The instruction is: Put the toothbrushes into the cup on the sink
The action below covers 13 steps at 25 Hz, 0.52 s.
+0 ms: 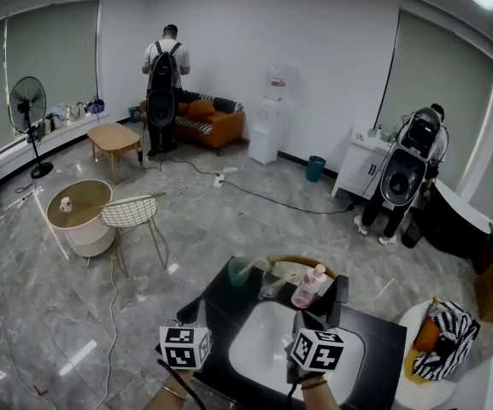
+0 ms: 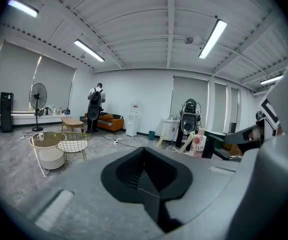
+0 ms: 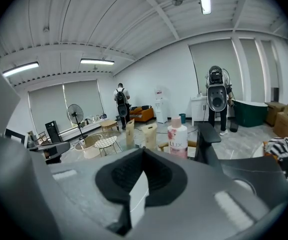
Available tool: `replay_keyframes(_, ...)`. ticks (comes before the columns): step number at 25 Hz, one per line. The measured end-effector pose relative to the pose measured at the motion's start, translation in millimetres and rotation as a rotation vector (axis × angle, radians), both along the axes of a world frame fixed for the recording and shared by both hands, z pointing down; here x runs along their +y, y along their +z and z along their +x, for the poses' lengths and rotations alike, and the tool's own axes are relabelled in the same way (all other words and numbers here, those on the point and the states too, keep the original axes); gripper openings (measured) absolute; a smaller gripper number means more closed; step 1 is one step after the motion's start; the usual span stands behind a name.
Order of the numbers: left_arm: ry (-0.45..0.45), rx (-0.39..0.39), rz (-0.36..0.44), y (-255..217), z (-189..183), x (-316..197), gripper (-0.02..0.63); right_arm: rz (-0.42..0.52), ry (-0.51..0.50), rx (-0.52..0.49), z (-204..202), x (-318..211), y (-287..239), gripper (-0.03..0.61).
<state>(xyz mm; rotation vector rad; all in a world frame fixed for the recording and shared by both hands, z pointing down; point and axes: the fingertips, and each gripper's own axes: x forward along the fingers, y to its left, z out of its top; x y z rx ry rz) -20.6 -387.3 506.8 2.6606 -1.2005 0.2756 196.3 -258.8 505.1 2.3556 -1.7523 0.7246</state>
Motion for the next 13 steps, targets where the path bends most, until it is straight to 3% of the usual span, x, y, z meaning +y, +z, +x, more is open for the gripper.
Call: replay_keyframes(13, -0.009, -0.001, -0.009, 7.3, -3.6, -1.2, 0.009, 0.004, -0.008, 0.007, -4.0, -2.3, -1.3, 0.003)
